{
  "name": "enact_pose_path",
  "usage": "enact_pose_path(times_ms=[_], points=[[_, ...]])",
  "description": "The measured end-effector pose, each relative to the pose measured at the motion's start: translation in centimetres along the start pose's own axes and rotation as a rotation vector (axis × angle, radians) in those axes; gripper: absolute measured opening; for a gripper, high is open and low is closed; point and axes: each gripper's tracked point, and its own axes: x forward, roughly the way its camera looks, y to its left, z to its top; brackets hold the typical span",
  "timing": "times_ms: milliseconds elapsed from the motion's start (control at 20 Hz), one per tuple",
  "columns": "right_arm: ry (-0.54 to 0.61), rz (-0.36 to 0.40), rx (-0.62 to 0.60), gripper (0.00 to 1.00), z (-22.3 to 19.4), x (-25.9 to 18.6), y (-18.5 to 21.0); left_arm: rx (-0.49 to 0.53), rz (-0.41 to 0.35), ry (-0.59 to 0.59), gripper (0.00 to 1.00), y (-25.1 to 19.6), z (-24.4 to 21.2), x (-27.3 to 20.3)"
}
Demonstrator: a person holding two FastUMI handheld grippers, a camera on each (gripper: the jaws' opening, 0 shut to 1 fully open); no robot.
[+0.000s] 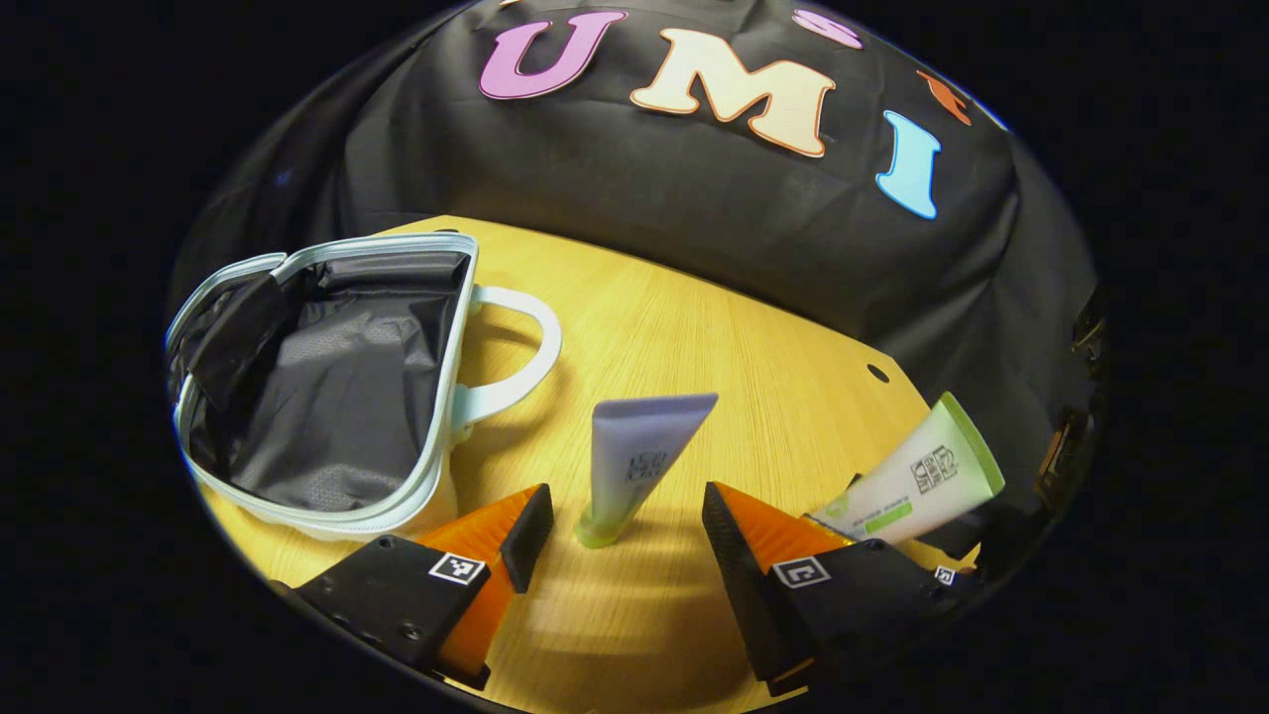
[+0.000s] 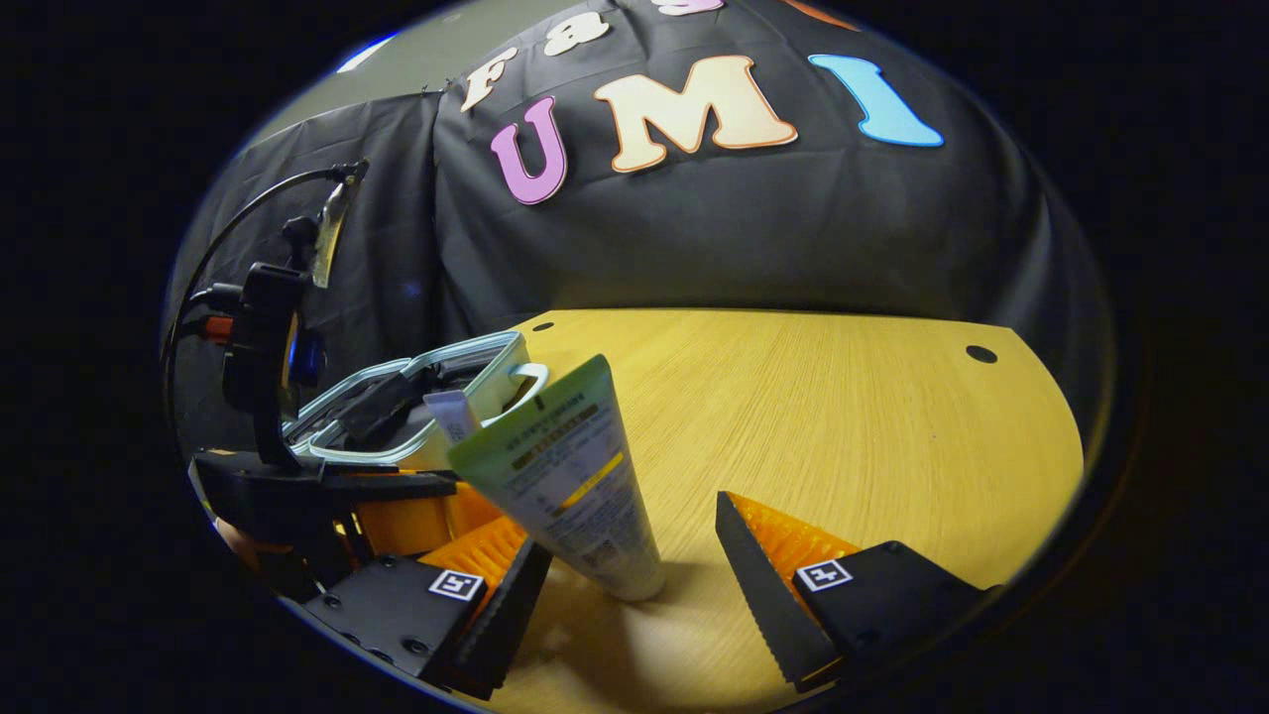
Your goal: First open the suitcase, pack the skin care products into it, and then close the suitcase.
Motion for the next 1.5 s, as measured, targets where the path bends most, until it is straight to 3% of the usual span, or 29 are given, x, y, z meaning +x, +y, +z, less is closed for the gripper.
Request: enact_pose_path(times_ms=[150,200,250,300,400,500,650,700,750,1200,1300,1350,1500], points=[[0.003,0.020,0.009,0.97,-0.4,0.7,0.1,0.016,-0.012,-0.024,0.78,-0.4,0.4,1.1],[0.006,0.027,0.007,0.96,-0.5,0.8,0.2,0.027,-0.006,-0.021,0.70,-0.3,0.4,1.3],[0.010,0.034,0.005,0.92,-0.6,0.8,0.3,0.034,0.006,-0.025,0.72,-0.1,0.3,1.4],[0.013,0.041,0.000,0.90,-0.8,0.9,0.4,0.031,0.014,-0.029,0.49,0.0,0.4,1.5],[0.007,0.061,0.000,0.80,-0.6,0.9,0.7,0.019,0.015,-0.024,0.35,-0.1,0.1,1.7],[-0.003,0.052,-0.009,0.62,-0.4,0.8,0.3,0.018,0.012,-0.016,0.23,-0.3,-0.1,1.4],[0.008,0.034,0.019,0.41,-0.3,0.7,-0.3,0.001,0.009,0.021,0.20,-0.3,-0.4,0.9],[0.014,0.017,0.020,0.43,-0.3,0.4,-0.7,-0.008,0.005,0.030,0.20,-0.4,-0.5,0.3],[0.015,0.006,0.006,0.37,-0.1,0.0,-1.1,-0.014,0.005,0.042,0.20,-0.5,-0.4,-0.2],[-0.006,0.001,0.092,0.40,5.0,-4.7,-0.5,-0.003,0.033,0.062,0.20,1.9,5.8,-7.6],[-0.010,0.004,0.106,0.36,6.4,-5.8,-0.2,-0.012,0.044,0.062,0.23,3.1,7.3,-9.0],[-0.009,0.002,0.101,0.40,6.9,-6.3,-0.3,-0.017,0.053,0.065,0.23,3.9,8.0,-9.6],[0.003,0.008,0.081,0.36,8.3,-7.1,0.4,-0.036,0.073,0.084,0.20,6.6,9.3,-10.7]])
